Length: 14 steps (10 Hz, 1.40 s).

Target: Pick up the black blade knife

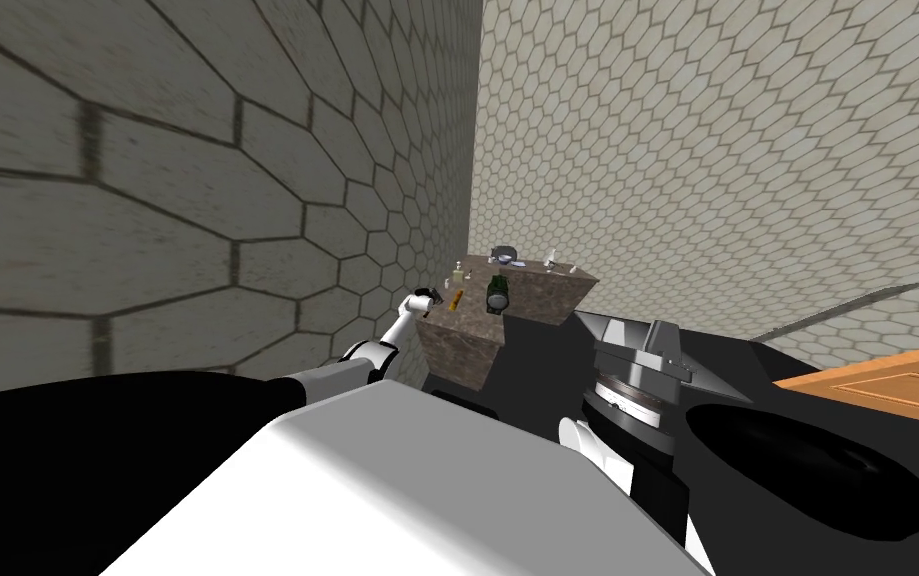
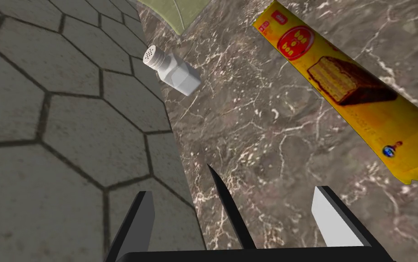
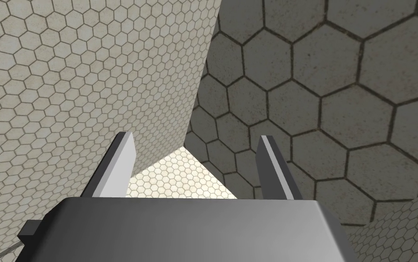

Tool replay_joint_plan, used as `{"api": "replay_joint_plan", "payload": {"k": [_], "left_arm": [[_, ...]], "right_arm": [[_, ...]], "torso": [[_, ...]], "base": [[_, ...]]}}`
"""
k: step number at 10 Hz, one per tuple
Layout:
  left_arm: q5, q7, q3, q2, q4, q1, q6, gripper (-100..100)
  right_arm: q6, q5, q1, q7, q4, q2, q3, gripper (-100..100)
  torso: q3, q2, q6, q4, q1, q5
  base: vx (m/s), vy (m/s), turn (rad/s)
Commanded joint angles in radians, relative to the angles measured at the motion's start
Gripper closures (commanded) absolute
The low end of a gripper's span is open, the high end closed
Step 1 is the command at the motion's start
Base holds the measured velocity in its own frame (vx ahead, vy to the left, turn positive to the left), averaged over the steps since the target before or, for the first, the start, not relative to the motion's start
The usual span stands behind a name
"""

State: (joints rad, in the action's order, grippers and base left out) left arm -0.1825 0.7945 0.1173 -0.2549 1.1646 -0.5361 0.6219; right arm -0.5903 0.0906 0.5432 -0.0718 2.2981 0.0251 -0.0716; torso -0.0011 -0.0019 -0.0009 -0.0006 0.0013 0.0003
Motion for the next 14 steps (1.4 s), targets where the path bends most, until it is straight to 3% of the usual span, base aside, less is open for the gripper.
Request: {"api": "replay_joint_plan", "payload": {"k": [1, 3, 4, 6, 7, 8, 9, 10, 11, 12, 13, 14], "left_arm": [[0.007, 0.035, 0.02, 0.001, -0.05, -0.05, 0.05, -100], [0.007, 0.035, 0.02, 0.001, -0.092, -0.065, 0.087, -100], [0.013, 0.061, 0.038, 0.001, -0.148, -0.116, 0.118, -100], [0.013, 0.061, 0.038, 0.001, -0.158, -0.116, 0.147, -100], [0.02, 0.085, 0.057, 0.002, -0.208, -0.163, 0.184, -100], [0.02, 0.085, 0.057, 0.002, -0.223, -0.166, 0.205, -100], [0.027, 0.106, 0.076, 0.002, -0.263, -0.209, 0.234, -100], [0.027, 0.106, 0.076, 0.002, -0.285, -0.213, 0.261, -100], [0.035, 0.125, 0.095, 0.002, -0.325, -0.259, 0.288, -100], [0.035, 0.125, 0.095, 0.002, -0.346, -0.259, 0.315, -100], [0.043, 0.142, 0.113, 0.002, -0.386, -0.301, 0.34, -100], [0.043, 0.142, 0.113, 0.002, -0.403, -0.301, 0.367, -100]], "right_arm": [[0.0, 0.0, 0.0, 0.0, 0.0, 0.0, 0.0, 0], [0.0, 0.0, 0.0, 0.0, 0.0, 0.0, 0.0, 0], [0.0, 0.0, 0.0, 0.0, 0.0, 0.0, 0.0, 0], [0.0, 0.0, 0.0, 0.0, 0.0, 0.0, 0.0, 0], [0.0, 0.0, 0.0, 0.0, 0.0, 0.0, 0.0, 0], [0.0, 0.0, 0.0, 0.0, 0.0, 0.0, 0.0, 0], [0.0, 0.0, 0.0, 0.0, 0.0, 0.0, 0.0, 0], [0.0, 0.0, 0.0, 0.0, 0.0, 0.0, 0.0, 0], [0.0, 0.0, 0.0, 0.0, 0.0, 0.0, 0.0, 0], [0.0, 0.0, 0.0, 0.0, 0.0, 0.0, 0.0, 0], [0.0, 0.0, 0.0, 0.0, 0.0, 0.0, 0.0, 0], [0.0, 0.0, 0.0, 0.0, 0.0, 0.0, 0.0, 0]], "torso": [[0.0, 0.0, 0.0, 0.0, 0.0, 0.0], [0.0, -0.001, 0.0, 0.0, 0.0, 0.0], [0.0, 0.0, 0.0, 0.0, -0.001, 0.0], [0.0, 0.0, 0.0, 0.0, 0.0, 0.0], [0.0, 0.001, 0.0, 0.0, 0.0, 0.0], [0.0, 0.0, 0.0, 0.0, 0.0, 0.0], [0.0, 0.0, 0.0, 0.0, 0.0, 0.0], [0.0, -0.001, 0.0, 0.0, 0.0, 0.0], [0.0, -0.001, 0.0, 0.0, 0.0, 0.0], [-0.001, -0.001, 0.0, 0.0, 0.0, 0.0], [-0.001, -0.001, 0.0, 0.0, 0.0, 0.0], [-0.001, -0.001, 0.0, 0.0, 0.0, 0.0]], "base": [[0.031, 0.024, 0.047], [0.027, 0.009, 0.008], [0.025, 0.007, 0.043], [0.022, 0.008, 0.023], [0.027, 0.017, 0.054], [0.03, 0.018, 0.035], [0.038, 0.018, 0.081], [0.037, 0.013, 0.03], [0.045, 0.02, 0.055], [0.041, 0.017, 0.032], [0.049, 0.019, 0.082], [0.038, 0.011, 0.033]]}}
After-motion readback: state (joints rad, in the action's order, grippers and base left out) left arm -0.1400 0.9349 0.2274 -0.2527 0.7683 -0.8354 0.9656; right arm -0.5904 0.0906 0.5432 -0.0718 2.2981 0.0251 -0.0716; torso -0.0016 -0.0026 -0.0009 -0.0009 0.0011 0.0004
